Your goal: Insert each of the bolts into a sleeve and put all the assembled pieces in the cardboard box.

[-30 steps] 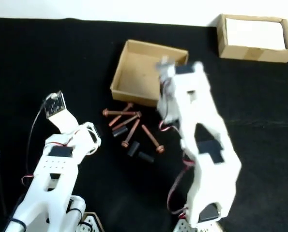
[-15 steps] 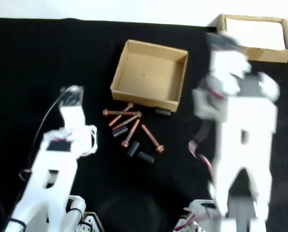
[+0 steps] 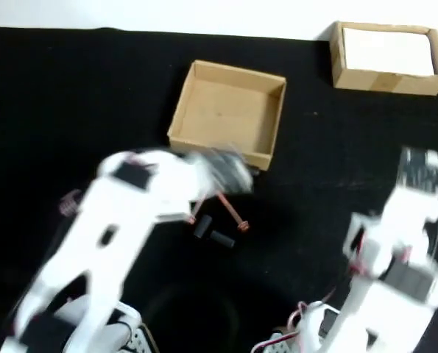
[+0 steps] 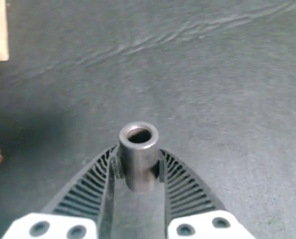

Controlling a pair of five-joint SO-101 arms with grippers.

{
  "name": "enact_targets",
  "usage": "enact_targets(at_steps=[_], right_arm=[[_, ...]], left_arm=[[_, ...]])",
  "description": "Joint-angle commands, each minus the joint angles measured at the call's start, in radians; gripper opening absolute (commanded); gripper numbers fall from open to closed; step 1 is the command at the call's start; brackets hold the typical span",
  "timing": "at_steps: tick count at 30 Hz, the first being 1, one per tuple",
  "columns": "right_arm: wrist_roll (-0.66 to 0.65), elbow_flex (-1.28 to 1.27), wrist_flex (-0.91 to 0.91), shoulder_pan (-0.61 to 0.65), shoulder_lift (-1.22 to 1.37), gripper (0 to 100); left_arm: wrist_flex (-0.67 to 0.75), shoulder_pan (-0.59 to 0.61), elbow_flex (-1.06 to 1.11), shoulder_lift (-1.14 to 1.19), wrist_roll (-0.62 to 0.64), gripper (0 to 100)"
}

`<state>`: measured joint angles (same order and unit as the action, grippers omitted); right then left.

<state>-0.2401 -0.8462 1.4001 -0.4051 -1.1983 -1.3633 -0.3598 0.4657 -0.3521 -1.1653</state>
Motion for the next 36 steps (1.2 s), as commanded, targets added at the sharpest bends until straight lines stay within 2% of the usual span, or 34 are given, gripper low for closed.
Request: enact_targets(at_steps=[1, 7, 11, 17, 29, 36], right_arm=[[-0.044, -0.107, -0.036, -0.056, -0.182, 0.7], [-0.121, -0.228, -0.059, -0.136, -0.412, 0.7], [-0.178, -0.312, -0.117, -0.177, -0.501, 0.7], [-0.236, -0.404, -0.143, -0.202, -0.567, 0.7], [-0.245, -0.42, -0.143, -0.191, -0.576, 0.7], [-0.247, -0.42, -0.145, -0.148, -0.568, 0.7]], left_arm=[[-0.173, -0.113, -0.188, 0.179, -0.21, 16], [-0.358, -0.219, -0.532, 0.51, -0.336, 16], [-0.387, -0.275, -0.725, 0.705, -0.344, 16], [-0.39, -0.308, -0.874, 0.908, -0.35, 16], [-0.388, -0.24, -1.127, 1.072, -0.376, 16], [-0.382, -0.231, -1.15, 1.11, -0.408, 16]])
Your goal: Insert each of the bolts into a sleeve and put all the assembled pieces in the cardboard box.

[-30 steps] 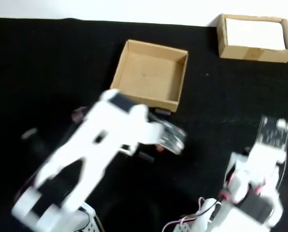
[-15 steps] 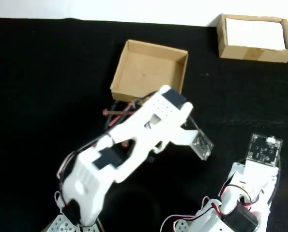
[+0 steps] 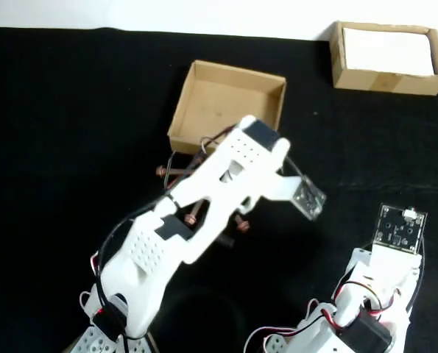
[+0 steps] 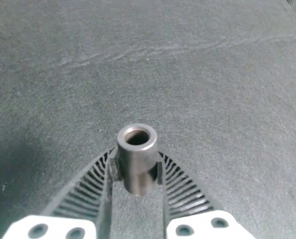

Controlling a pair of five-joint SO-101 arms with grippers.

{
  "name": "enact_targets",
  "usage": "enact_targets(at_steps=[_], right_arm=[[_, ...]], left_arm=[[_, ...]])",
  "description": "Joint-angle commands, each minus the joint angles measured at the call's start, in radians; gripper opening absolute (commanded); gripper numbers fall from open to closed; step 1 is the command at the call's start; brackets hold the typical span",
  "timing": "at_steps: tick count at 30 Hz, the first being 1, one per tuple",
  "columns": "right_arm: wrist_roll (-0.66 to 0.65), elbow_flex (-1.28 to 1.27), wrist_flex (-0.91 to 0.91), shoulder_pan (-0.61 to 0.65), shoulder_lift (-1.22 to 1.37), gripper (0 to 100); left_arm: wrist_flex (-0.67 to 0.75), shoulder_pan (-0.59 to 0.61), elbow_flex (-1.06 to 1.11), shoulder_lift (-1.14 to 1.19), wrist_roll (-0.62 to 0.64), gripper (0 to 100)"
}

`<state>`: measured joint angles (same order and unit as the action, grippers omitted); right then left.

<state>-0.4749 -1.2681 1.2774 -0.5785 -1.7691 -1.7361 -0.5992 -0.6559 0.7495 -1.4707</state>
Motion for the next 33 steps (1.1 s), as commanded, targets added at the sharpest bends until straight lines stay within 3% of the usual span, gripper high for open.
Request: enact_targets(at_steps=[1, 12, 19, 24, 29, 33], right_arm=[[-0.012, 0.002, -0.022, 0.033, 0.002, 0.7], [-0.012, -0.024, -0.022, 0.062, -0.005, 0.7], [-0.012, -0.074, -0.064, 0.056, -0.007, 0.7], [-0.009, -0.09, -0.093, 0.059, -0.007, 0.7], [-0.005, -0.127, -0.173, 0.065, -0.004, 0.7], [-0.005, -0.174, -0.236, 0.143, -0.007, 0.7]], left_arm=[[-0.009, 0.007, -0.028, 0.028, -0.114, 16], [-0.015, 0.005, -0.205, 0.225, -0.114, 16], [-0.015, -0.001, -0.292, 0.3, -0.017, 16], [-0.015, -0.002, -0.294, 0.318, 0.064, 1], [-0.014, 0.001, -0.298, 0.311, 0.213, 1], [-0.018, -0.004, -0.395, 0.232, 0.43, 1]])
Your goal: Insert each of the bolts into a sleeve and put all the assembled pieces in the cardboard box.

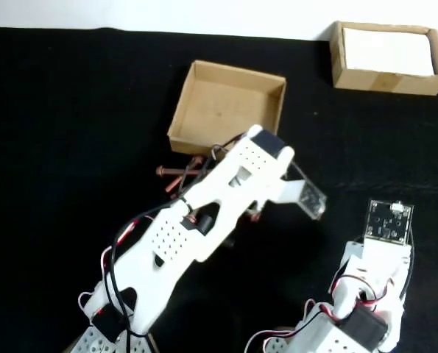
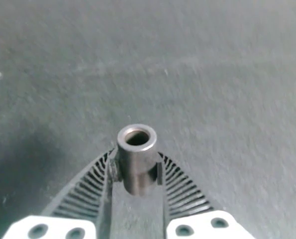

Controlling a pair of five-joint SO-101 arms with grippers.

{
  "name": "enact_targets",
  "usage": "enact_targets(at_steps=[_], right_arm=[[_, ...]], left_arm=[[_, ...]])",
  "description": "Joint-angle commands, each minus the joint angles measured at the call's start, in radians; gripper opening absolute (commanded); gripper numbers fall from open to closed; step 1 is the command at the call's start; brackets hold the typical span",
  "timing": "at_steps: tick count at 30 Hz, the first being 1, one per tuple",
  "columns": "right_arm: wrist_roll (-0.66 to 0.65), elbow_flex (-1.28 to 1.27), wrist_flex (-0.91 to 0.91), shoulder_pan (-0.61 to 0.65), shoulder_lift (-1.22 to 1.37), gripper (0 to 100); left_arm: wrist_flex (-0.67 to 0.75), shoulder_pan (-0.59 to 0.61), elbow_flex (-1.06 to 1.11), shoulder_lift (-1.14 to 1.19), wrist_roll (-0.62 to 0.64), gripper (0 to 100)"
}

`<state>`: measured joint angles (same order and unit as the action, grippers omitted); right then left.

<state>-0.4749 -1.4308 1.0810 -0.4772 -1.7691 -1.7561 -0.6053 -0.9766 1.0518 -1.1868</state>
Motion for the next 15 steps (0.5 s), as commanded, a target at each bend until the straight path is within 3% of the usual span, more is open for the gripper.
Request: enact_targets(at_steps=[1, 5, 8, 15], right_arm=[[-0.005, -0.016, -0.042, 0.054, -0.007, 0.7], [0.032, -0.01, -0.061, 0.116, -0.007, 0.7], [0.206, -0.004, -0.119, 0.199, -0.008, 0.7], [0.595, 0.013, -0.246, 0.449, -0.008, 0.7]], left_arm=[[0.002, 0.002, -0.097, -0.102, 0.216, 1], [0.002, -0.001, -0.147, -0.254, 0.549, 1], [0.002, 0.028, -0.147, -0.39, 0.786, 1], [0.002, 0.107, -0.148, -0.622, 1.146, 1]])
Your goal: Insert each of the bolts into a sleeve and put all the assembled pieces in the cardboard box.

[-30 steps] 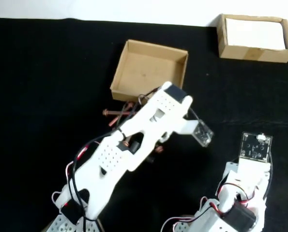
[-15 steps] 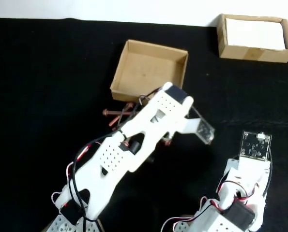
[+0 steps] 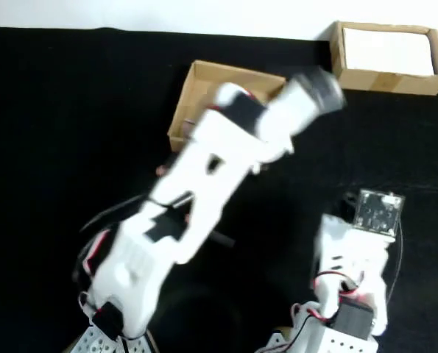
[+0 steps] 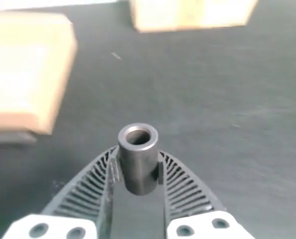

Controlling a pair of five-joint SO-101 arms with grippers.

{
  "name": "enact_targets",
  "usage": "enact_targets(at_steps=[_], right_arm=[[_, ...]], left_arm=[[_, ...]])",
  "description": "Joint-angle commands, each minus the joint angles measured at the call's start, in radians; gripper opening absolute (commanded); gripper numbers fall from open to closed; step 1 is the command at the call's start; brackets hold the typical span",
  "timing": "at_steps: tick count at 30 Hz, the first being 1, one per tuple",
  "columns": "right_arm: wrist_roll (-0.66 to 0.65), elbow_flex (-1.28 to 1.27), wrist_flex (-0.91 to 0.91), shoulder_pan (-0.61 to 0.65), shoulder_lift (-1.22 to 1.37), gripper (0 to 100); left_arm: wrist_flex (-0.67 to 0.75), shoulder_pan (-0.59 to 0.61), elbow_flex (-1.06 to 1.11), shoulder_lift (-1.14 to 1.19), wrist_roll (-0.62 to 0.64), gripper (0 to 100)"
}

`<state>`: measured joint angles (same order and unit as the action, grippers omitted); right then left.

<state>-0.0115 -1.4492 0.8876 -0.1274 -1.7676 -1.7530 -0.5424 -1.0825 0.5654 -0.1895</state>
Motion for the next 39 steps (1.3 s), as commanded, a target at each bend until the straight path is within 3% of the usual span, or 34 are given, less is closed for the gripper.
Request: enact_targets(at_steps=[1, 5, 9, 17, 23, 32, 35, 39], right_arm=[[0.158, 0.031, -0.059, 0.137, -0.01, 0.7], [0.193, 0.03, -0.062, 0.297, -0.01, 0.7], [0.193, -0.002, -0.091, 0.389, -0.01, 0.7], [0.189, -0.035, -0.116, 0.398, -0.01, 0.7], [0.187, -0.097, -0.177, 0.412, -0.008, 0.7], [0.187, -0.156, -0.311, 0.438, -0.007, 0.7], [0.187, -0.157, -0.328, 0.438, -0.002, 0.7], [0.189, -0.183, -0.338, 0.438, -0.008, 0.7]], left_arm=[[-0.002, 0.059, -0.044, -0.165, 0.199, 1], [-0.003, 0.128, -0.038, -0.303, 0.342, 1], [-0.009, 0.182, 0.035, -0.486, 0.367, 1], [0.052, 0.18, 0.638, -1.03, 0.368, 1], [0.459, 0.182, 1.221, -1.345, 0.371, 1], [1.478, 0.116, 2.006, -1.615, 0.373, 1], [1.628, 0.03, 2.077, -1.61, 0.374, 1], [1.633, -0.081, 2.043, -1.535, 0.376, 1]])
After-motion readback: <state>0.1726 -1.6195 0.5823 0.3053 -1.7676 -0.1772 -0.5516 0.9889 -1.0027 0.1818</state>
